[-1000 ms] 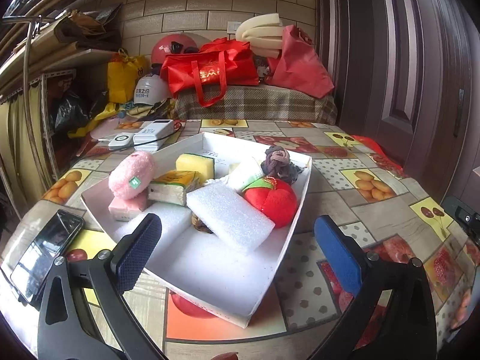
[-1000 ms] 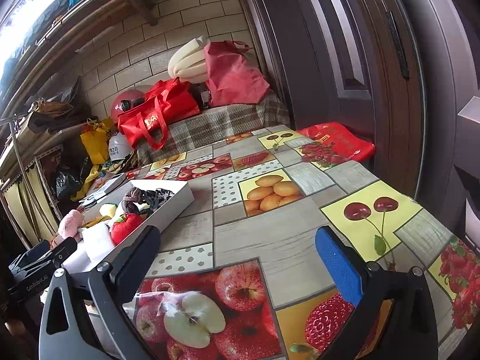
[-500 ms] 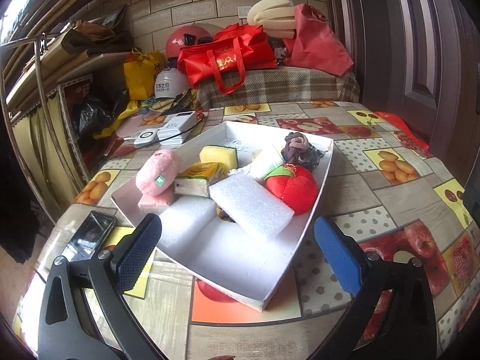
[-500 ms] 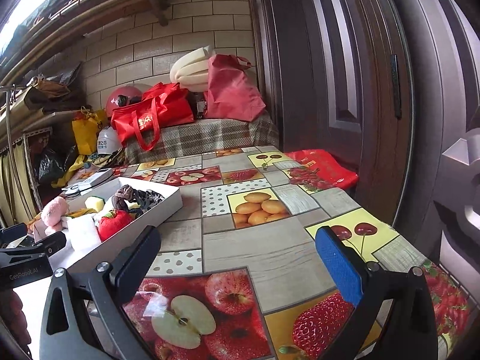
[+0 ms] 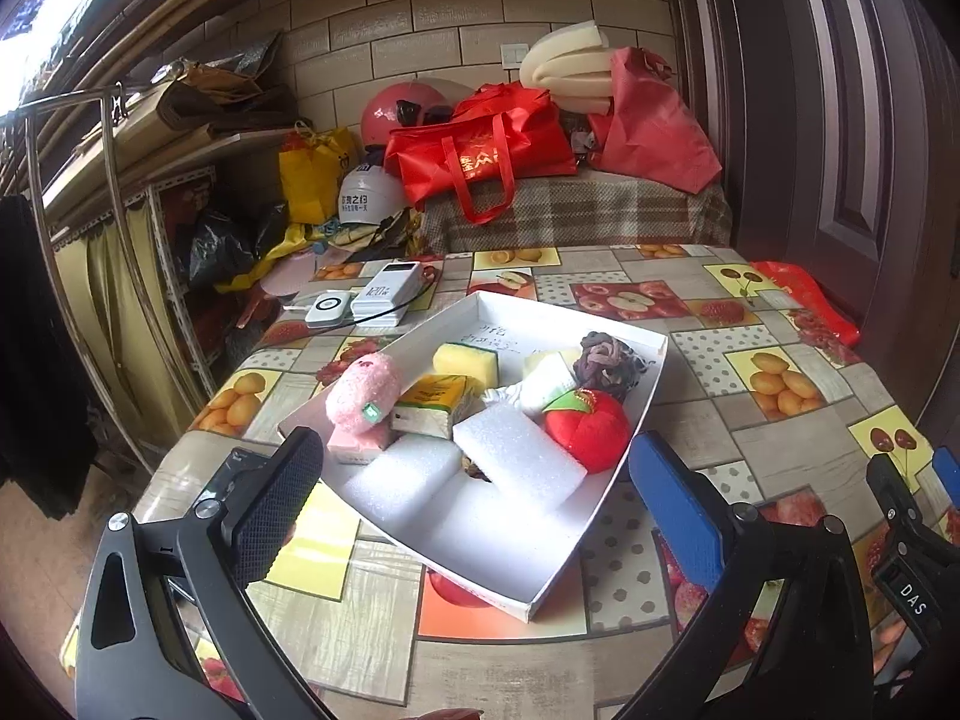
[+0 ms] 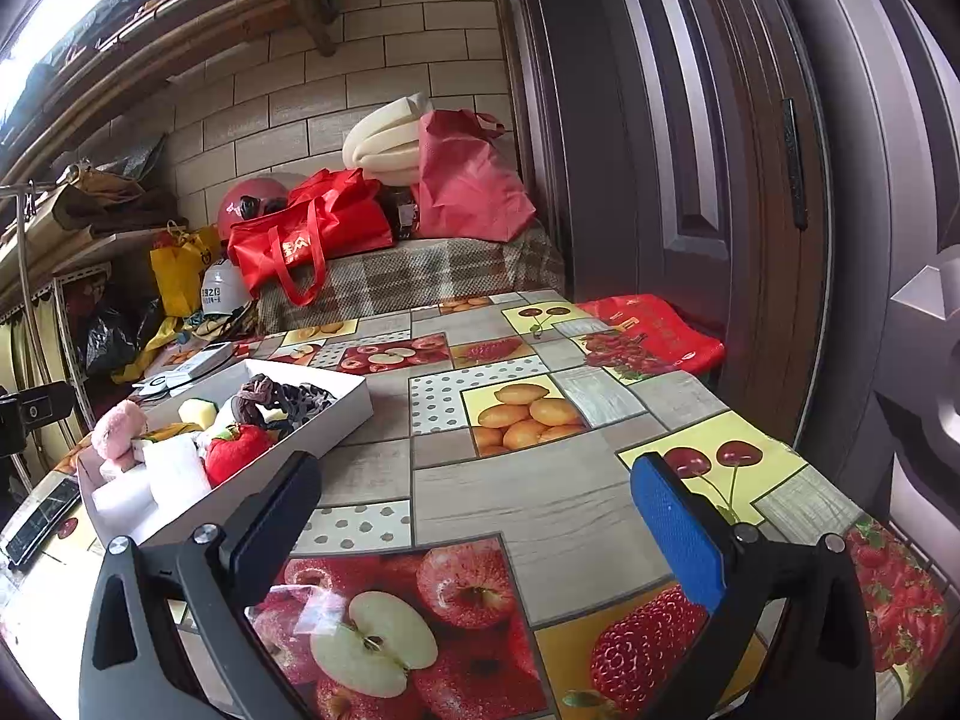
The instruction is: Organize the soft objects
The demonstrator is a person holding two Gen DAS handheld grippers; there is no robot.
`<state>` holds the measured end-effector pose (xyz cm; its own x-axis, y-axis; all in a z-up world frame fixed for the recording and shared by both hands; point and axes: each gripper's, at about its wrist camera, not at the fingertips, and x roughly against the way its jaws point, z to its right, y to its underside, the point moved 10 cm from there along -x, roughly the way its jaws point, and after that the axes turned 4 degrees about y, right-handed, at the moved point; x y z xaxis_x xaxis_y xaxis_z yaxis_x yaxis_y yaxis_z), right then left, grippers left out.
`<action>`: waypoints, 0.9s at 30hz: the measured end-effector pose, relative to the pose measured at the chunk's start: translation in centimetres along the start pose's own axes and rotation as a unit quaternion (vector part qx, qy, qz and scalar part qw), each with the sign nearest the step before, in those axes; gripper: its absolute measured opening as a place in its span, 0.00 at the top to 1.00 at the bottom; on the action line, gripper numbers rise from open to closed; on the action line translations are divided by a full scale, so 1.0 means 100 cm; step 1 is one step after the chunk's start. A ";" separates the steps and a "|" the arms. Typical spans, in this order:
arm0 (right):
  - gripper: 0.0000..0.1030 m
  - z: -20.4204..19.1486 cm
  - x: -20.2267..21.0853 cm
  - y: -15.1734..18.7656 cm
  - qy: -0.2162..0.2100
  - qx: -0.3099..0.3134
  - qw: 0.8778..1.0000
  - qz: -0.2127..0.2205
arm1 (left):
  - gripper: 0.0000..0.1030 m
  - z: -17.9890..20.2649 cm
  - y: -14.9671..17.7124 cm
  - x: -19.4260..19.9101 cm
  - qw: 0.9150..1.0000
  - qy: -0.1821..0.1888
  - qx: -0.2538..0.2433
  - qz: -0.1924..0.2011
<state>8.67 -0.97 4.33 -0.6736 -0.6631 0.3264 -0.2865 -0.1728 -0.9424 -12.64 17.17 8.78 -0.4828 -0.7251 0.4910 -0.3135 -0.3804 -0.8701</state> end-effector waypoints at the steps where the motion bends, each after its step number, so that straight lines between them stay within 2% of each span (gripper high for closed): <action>1: 0.00 0.001 0.000 0.000 0.000 -0.003 1.000 -0.001 | 0.00 0.001 0.001 0.000 1.000 0.000 -0.001 -0.001; 10: 0.00 0.004 -0.002 0.001 -0.002 -0.011 1.000 -0.007 | 0.00 0.010 0.010 -0.009 0.999 0.025 0.004 -0.027; 27: 0.00 0.001 -0.007 0.007 -0.005 -0.009 1.000 -0.021 | 0.00 0.008 0.013 -0.016 0.999 0.025 0.008 -0.038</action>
<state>9.03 -0.74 3.44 -0.6541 -0.6628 0.3646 -0.3262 -0.1877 -0.9265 -11.66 17.38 6.89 -0.4974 -0.6645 0.5577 -0.3382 -0.4435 -0.8301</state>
